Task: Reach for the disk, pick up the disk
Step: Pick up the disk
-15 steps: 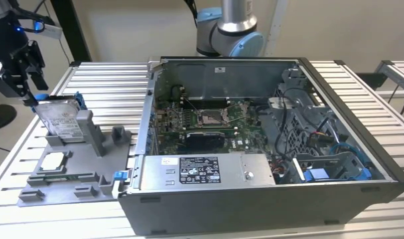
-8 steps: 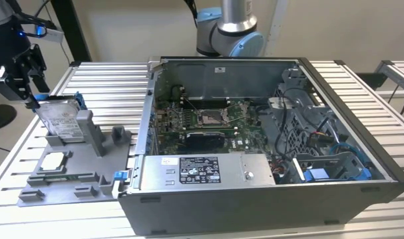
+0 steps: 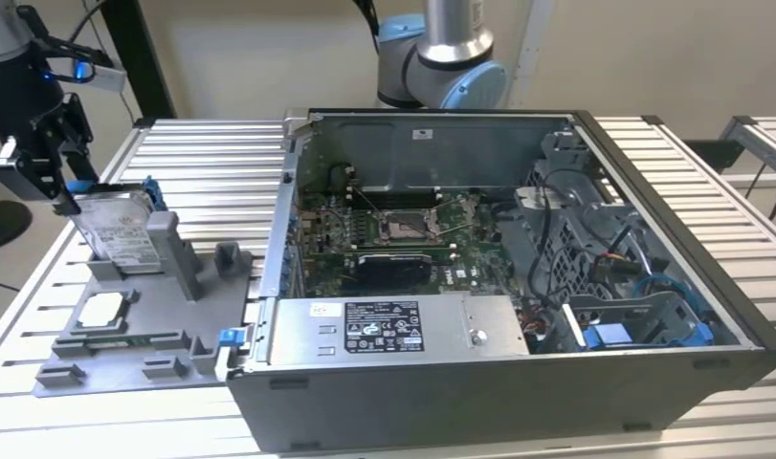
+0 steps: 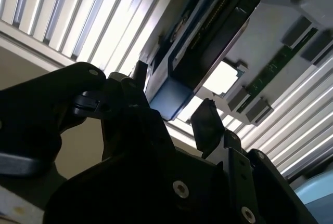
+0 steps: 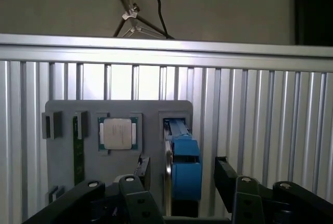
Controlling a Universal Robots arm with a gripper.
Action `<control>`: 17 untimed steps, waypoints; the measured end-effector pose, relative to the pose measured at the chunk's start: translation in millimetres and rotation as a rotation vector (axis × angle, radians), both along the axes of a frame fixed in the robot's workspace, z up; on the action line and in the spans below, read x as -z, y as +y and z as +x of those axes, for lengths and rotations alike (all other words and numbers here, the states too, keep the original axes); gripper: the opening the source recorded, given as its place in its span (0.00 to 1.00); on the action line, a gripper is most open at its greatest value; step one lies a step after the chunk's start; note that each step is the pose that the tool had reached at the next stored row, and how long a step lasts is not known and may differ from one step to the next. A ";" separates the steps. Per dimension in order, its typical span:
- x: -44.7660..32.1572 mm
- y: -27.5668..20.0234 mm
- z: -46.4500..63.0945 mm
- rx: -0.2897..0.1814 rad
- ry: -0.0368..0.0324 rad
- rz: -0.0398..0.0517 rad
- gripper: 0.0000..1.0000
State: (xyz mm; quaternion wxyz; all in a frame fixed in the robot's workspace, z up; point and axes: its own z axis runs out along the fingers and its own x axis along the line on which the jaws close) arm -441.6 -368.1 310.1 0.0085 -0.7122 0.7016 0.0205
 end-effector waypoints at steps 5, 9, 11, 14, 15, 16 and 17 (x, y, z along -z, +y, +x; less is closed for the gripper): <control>6.9 0.1 0.0 0.000 0.0024 0.0006 1.00; 12.8 0.1 0.0 0.000 0.0037 0.0011 1.00; 15.6 0.1 0.0 0.000 0.0038 0.0022 1.00; 19.8 0.1 0.3 0.000 0.0038 0.0048 1.00; 21.2 0.1 0.5 0.000 0.0039 0.0058 1.00; 22.4 0.1 0.6 0.000 0.0038 0.0071 1.00; 23.7 0.1 0.8 0.000 0.0038 0.0085 1.00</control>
